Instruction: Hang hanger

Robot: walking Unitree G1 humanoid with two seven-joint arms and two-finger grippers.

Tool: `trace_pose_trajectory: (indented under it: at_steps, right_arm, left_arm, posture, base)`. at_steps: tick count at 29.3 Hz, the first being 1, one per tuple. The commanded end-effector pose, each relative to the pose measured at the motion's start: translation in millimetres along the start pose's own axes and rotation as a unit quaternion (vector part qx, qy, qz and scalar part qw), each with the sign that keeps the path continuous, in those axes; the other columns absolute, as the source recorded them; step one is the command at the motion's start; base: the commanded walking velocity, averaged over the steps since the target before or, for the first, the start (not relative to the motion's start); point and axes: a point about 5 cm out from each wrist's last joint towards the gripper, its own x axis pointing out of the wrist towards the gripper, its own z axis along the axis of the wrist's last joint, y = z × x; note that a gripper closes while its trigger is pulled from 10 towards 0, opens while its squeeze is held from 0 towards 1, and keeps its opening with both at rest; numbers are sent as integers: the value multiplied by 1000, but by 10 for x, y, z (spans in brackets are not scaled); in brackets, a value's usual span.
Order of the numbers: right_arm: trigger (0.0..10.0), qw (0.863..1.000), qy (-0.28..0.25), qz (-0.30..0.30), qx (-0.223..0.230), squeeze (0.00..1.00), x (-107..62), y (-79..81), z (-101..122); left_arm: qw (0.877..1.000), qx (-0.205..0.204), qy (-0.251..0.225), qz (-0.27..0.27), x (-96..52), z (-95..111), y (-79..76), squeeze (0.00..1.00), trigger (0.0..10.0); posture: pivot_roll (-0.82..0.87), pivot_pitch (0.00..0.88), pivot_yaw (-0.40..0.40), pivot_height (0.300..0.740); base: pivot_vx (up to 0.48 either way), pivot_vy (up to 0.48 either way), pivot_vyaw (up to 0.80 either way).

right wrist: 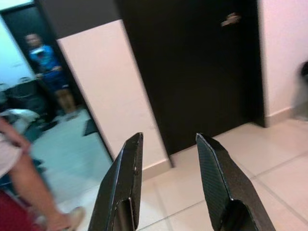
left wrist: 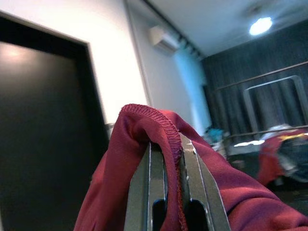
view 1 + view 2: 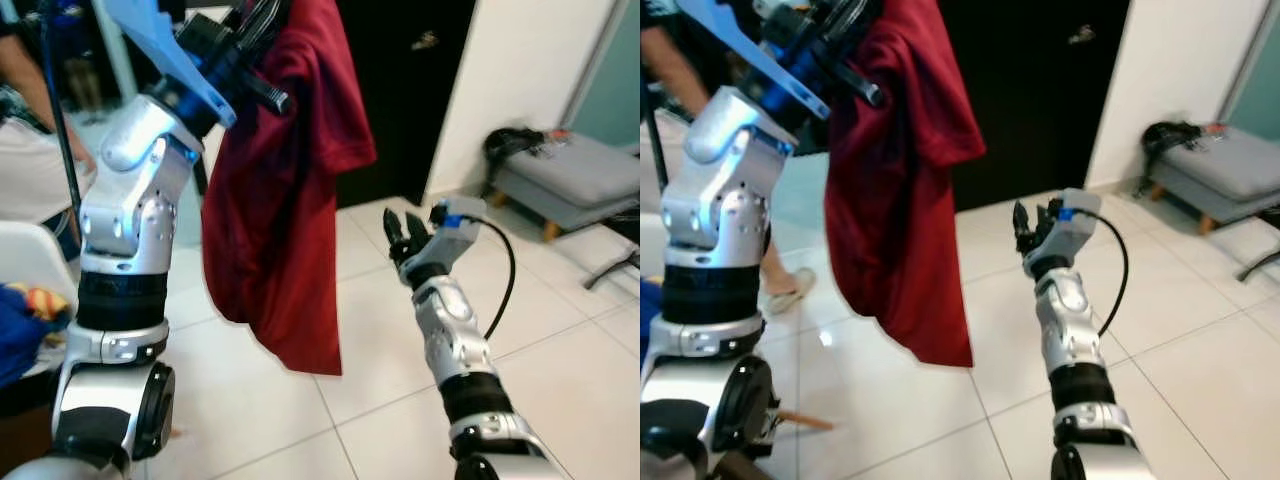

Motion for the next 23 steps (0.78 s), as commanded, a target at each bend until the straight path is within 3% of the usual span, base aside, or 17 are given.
trace_pose_trajectory:
  at_steps: [1, 3, 4, 6, 7, 8, 10, 11, 13, 14, 16, 17, 19, 23]
  right_arm:
    - [10000, 1000, 17, 4, 0, 0, -28, 35, -84]
    - [10000, 999, 35, 9, 0, 0, -65, 40, -163]
    - [10000, 999, 35, 9, 0, 0, -65, 40, -163]
    - [10000, 996, 86, 20, -21, 0, -124, 72, -389]
    - [10000, 994, 104, 22, -30, 0, -153, 79, -472]
    - [10000, 994, 104, 22, -30, 0, -153, 79, -472]
    - [10000, 991, 124, 26, -34, 0, -214, 105, -594]
    - [10000, 991, 124, 26, -34, 0, -214, 105, -594]
    - [10000, 990, 136, 25, -32, 0, -255, 114, -659]
    - [10000, 990, 136, 25, -32, 0, -255, 114, -659]
    - [10000, 987, 154, 23, -40, 0, -311, 105, -735]
    - [10000, 987, 154, 23, -40, 0, -311, 105, -735]
    - [10000, 985, 165, 20, -47, 0, -379, 68, -793]
    - [10000, 984, 172, 15, -50, 0, -431, 15, -836]
  left_arm:
    - [1000, -2, 13, 8, -37, -87, 5, 0, 0]
    - [992, -11, 126, 24, -363, -673, -53, 0, 0]
    - [992, -11, 126, 24, -363, -673, -53, 0, 0]
    - [961, -10, 269, 68, -912, -1271, -83, 0, 0]
    - [947, -6, 309, 86, -1095, -1417, -89, 0, 0]
    - [947, -6, 309, 86, -1095, -1417, -89, 0, 0]
    - [918, -20, 379, 118, -1452, -1631, -125, 0, 0]
    - [918, -20, 379, 118, -1452, -1631, -125, 0, 0]
    - [900, -22, 418, 122, -1694, -1740, -188, 0, 0]
    - [900, -22, 418, 122, -1694, -1740, -188, 0, 0]
    - [881, -45, 448, 149, -1944, -1859, -253, 0, 0]
    - [881, -45, 448, 149, -1944, -1859, -253, 0, 0]
    - [866, -51, 465, 174, -2114, -1918, -299, 0, 0]
    - [867, -48, 460, 183, -2150, -1925, -322, 0, 0]
  posture:
    - [56, 0, 5, 740]
    - [57, 0, -1, 740]
    - [57, 0, -1, 740]
    - [85, 0, -16, 740]
    - [85, 0, -16, 740]
    - [85, 0, -16, 740]
    - [91, 0, -15, 740]
    - [91, 0, -15, 740]
    - [92, 0, -14, 740]
    - [92, 0, -14, 740]
    - [74, 0, -5, 740]
    - [74, 0, -5, 740]
    - [69, 0, -4, 740]
    - [68, 0, -7, 740]
  base:
    - [0, 0, -800]
    - [0, 0, -800]
    - [0, 0, -800]
    - [0, 0, -800]
    - [0, 0, -800]
    - [0, 0, -800]
    - [0, 0, -800]
    - [0, 0, -800]
    - [0, 0, -800]
    - [0, 0, -800]
    - [0, 0, -800]
    - [0, 0, -800]
    - [0, 0, -800]
    - [0, 0, -800]
